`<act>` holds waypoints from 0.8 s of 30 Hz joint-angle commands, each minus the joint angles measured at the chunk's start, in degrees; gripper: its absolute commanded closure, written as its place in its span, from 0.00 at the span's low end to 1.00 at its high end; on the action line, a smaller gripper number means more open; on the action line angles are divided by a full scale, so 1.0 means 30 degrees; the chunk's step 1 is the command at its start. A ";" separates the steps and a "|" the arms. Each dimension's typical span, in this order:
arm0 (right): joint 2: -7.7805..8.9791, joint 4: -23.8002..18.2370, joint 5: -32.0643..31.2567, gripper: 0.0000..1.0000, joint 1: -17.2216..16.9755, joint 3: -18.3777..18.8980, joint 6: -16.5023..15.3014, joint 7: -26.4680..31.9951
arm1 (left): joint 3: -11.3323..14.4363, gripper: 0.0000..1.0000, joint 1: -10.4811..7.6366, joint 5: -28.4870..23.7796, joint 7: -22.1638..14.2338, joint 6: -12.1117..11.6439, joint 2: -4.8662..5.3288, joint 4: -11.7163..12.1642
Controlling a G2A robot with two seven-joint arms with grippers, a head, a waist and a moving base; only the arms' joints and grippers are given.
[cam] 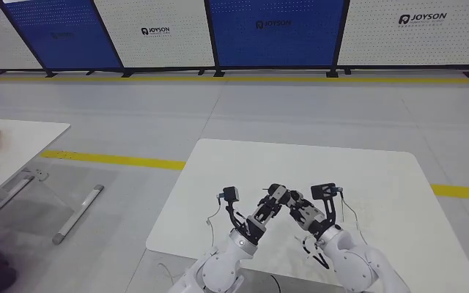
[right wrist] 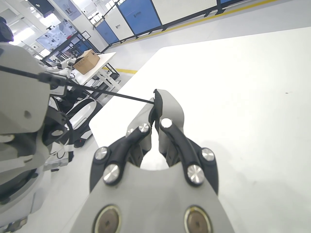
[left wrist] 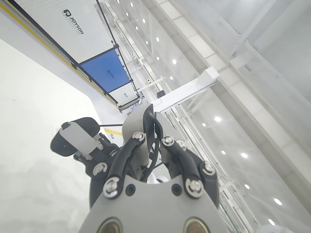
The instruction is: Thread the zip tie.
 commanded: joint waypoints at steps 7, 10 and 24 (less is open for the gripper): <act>-0.0001 0.0097 -0.0058 1.00 0.0071 -0.0047 0.0084 -0.0053 | -0.0002 1.00 0.0014 -0.0060 -0.0073 -0.0001 0.0038 -0.0059; 0.0006 0.0137 -0.0127 1.00 0.0072 -0.0052 0.0104 -0.0024 | -0.0001 1.00 0.0076 -0.0050 -0.0040 -0.0001 0.0053 -0.0184; 0.0184 -0.1211 0.1710 0.00 -0.1315 0.2165 -0.0014 -0.2607 | -0.0335 1.00 -0.0429 0.0294 0.1952 0.0232 -0.0055 0.1092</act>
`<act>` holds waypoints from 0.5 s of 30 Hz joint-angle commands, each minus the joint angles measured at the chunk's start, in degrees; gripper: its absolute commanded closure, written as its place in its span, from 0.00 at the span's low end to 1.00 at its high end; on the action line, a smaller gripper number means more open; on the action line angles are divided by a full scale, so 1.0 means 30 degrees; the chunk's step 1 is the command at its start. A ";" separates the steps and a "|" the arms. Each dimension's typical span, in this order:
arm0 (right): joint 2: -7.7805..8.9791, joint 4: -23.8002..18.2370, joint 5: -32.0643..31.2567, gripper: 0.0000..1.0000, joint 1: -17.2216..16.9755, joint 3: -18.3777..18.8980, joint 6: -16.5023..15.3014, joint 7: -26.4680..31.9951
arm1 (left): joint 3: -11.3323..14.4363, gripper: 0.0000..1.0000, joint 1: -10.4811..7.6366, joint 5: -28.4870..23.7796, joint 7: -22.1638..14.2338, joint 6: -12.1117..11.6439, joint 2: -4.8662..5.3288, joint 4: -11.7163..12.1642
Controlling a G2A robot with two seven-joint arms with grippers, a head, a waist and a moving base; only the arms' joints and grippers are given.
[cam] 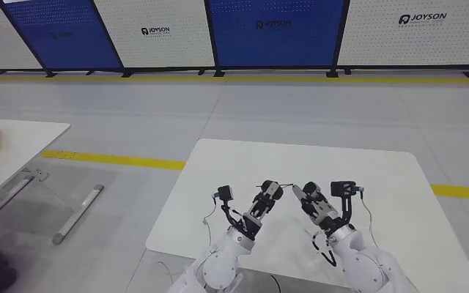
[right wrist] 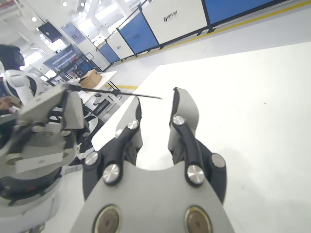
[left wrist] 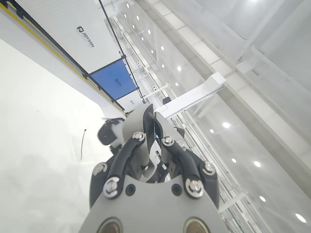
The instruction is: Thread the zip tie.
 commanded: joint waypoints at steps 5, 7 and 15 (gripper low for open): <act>0.0075 -0.0644 0.2223 0.00 -0.1140 0.1726 -0.0140 -0.1646 | -0.0311 1.00 -0.0100 -0.0201 0.1117 -0.0189 -0.0075 0.0643; 0.0091 -0.0756 0.2721 0.00 -0.1397 0.2157 -0.0266 -0.2064 | -0.0425 1.00 -0.0074 -0.0397 0.1280 -0.0039 -0.0088 0.0769; 0.0102 -0.1147 0.7187 0.00 -0.2715 0.4556 -0.0901 -0.3677 | -0.1091 1.00 0.0133 -0.0879 0.1726 0.0695 -0.0084 0.1103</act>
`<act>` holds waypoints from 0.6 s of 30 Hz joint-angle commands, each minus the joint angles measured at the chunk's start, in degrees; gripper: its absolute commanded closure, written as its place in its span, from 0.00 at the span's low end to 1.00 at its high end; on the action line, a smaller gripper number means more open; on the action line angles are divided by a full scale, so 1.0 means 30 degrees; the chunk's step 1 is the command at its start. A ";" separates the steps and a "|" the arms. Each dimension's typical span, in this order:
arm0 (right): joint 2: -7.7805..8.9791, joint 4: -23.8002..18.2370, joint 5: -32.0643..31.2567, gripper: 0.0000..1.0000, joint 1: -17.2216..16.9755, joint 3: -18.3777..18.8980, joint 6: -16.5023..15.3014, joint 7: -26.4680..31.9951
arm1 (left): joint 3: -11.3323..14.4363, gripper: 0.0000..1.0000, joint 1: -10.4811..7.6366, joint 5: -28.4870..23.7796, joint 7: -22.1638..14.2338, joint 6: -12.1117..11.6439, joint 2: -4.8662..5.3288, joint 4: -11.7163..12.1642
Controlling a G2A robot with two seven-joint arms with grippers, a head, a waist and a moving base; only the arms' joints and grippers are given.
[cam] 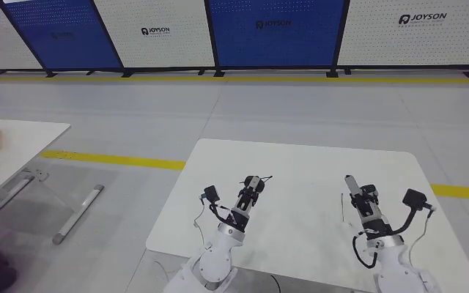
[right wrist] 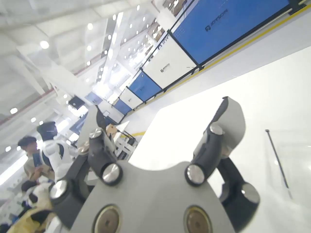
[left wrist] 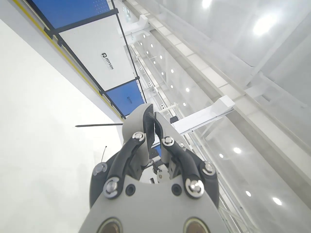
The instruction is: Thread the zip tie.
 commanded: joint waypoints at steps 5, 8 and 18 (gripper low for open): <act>0.0010 -0.0058 0.1212 0.00 -0.0138 0.0281 -0.0234 0.0470 | -0.0122 1.00 0.0117 -0.0077 -0.0124 0.0403 0.0014 0.0009; 0.0010 -0.0058 0.1212 0.00 -0.0138 0.0281 -0.0234 0.0470 | -0.0122 1.00 0.0117 -0.0077 -0.0124 0.0403 0.0014 0.0009; -0.0012 -0.0279 0.4946 0.00 -0.0398 0.1811 -0.0489 0.0419 | 0.0121 1.00 -0.0692 0.1537 0.3661 0.0950 -0.0327 0.0938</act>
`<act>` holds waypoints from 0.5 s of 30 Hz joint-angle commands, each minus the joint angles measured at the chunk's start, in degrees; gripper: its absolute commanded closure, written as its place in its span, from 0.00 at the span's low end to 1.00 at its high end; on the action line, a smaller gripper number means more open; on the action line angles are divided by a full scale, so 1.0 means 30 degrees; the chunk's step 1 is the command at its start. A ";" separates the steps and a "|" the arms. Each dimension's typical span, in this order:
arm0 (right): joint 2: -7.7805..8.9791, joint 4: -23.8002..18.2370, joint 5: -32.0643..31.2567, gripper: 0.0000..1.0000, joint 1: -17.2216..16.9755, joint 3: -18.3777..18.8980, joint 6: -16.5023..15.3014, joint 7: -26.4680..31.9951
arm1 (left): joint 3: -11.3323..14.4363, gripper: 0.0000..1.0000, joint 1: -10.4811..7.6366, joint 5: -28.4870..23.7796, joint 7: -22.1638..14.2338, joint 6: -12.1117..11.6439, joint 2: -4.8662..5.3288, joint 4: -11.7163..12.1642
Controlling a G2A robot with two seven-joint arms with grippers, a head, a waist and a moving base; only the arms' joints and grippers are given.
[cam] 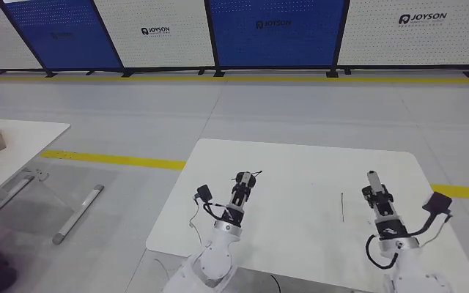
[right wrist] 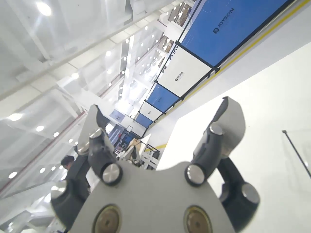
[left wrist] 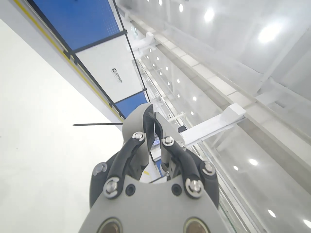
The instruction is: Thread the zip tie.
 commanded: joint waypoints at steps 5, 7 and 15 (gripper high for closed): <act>0.0061 0.0220 0.3052 0.00 -0.0456 0.2085 0.1023 0.0291 | 0.0349 1.00 -0.0927 0.1209 0.2837 0.0659 -0.0339 0.1549; 0.0065 0.0150 0.3378 0.00 -0.0502 0.2230 0.1385 0.0504 | 0.0457 1.00 -0.1090 0.1623 0.3256 0.0795 -0.0404 0.1916; 0.0065 0.0150 0.3378 0.00 -0.0502 0.2230 0.1385 0.0504 | 0.0457 1.00 -0.1090 0.1623 0.3256 0.0795 -0.0404 0.1916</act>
